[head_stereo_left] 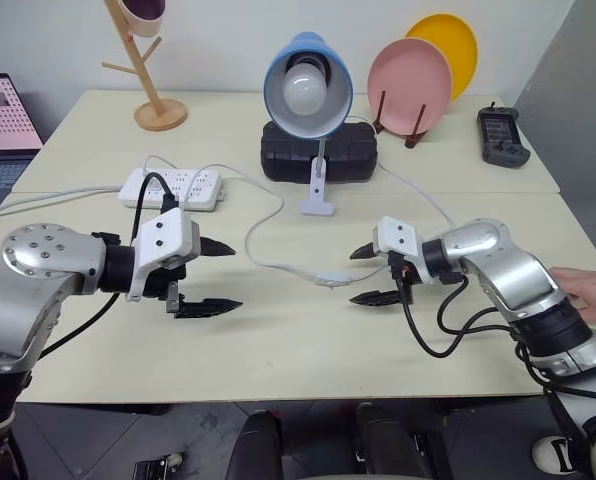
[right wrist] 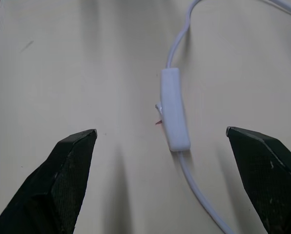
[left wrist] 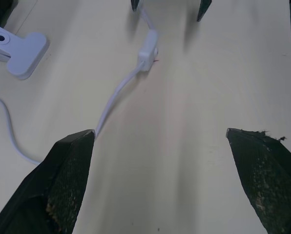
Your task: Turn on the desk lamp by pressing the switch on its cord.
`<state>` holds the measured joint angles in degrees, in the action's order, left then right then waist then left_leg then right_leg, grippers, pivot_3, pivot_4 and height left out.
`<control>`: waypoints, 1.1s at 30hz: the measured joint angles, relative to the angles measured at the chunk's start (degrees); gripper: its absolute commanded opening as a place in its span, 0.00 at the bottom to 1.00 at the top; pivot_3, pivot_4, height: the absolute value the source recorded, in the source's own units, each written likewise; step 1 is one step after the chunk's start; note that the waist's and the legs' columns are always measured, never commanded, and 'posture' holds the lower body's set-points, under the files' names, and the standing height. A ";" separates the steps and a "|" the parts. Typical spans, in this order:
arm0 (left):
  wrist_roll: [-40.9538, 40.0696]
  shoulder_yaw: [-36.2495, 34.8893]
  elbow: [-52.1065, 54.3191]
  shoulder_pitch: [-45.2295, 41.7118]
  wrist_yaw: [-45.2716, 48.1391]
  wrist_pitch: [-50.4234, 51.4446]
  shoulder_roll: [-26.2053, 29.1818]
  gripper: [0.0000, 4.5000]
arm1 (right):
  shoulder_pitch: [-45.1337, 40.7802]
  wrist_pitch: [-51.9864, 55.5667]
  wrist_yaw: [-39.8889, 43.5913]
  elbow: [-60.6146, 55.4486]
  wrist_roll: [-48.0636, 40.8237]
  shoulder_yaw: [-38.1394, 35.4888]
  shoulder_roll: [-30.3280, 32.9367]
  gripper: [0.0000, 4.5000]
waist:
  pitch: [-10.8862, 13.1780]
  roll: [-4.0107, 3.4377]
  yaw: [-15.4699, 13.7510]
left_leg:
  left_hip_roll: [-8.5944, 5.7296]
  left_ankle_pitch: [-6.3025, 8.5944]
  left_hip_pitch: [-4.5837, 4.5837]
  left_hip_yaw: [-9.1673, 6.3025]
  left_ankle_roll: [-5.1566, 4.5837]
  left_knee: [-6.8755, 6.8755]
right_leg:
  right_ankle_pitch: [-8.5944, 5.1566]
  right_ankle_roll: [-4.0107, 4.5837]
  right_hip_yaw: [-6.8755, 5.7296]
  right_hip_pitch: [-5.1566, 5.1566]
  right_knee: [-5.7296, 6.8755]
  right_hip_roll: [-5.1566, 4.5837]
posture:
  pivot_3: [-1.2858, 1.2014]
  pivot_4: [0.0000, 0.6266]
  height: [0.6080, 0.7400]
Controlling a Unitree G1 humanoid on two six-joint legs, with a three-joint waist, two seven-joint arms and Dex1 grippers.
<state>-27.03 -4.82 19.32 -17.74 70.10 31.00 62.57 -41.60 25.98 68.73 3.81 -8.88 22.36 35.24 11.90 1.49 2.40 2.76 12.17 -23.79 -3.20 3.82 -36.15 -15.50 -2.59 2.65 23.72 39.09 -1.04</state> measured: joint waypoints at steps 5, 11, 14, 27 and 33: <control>-0.79 -1.11 1.30 1.11 -0.84 1.20 0.00 1.00 | -0.87 -2.66 0.42 3.88 1.75 1.32 -2.28 0.99 | 0.00 0.00 -0.03 | 0.00 0.00 0.01 -0.01 0.00 0.00 | 0.00 0.00 0.00 -0.01 0.00 0.00 | 0.52 0.24 1.00; -0.89 -1.21 2.34 1.32 -0.94 1.26 -0.01 1.00 | -2.04 -6.10 0.07 10.66 4.77 2.79 -6.31 0.84 | 0.00 0.00 -0.02 | 0.00 0.00 0.01 0.00 0.00 -0.01 | 0.01 0.01 0.00 -0.01 0.00 0.00 | 0.52 0.24 1.00; -0.89 -1.21 2.36 1.31 -1.00 1.31 -0.01 1.00 | -2.54 -7.16 0.08 12.54 5.52 2.79 -6.96 0.65 | 0.00 0.00 -0.02 | 0.00 0.00 0.01 -0.02 0.00 0.00 | 0.01 0.01 -0.02 -0.01 0.01 0.00 | 0.52 0.24 1.00; -0.92 -1.21 2.37 1.38 -2.01 1.36 -0.03 1.00 | -2.66 -9.39 3.17 14.58 5.98 2.78 -6.39 0.09 | 0.00 0.00 -0.04 | -0.01 0.00 0.01 -0.01 0.00 0.00 | 0.01 0.02 -0.01 -0.02 0.01 0.00 | 0.52 0.24 1.00; -5.15 -2.17 3.50 2.34 -5.13 6.97 -3.10 1.00 | -3.33 -0.78 5.48 13.13 2.75 0.55 -5.75 0.09 | 0.00 0.00 -0.04 | 0.00 0.00 0.01 -0.04 0.00 -0.02 | 0.01 0.02 -0.02 -0.02 0.05 0.00 | 0.52 0.24 1.00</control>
<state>-32.17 -6.99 22.82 -15.40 64.97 37.97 59.46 -44.93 25.20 74.21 16.94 -6.14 22.92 29.49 11.90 1.49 2.36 2.76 12.16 -23.78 -3.24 3.82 -36.18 -15.49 -2.57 2.63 23.71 39.14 -1.04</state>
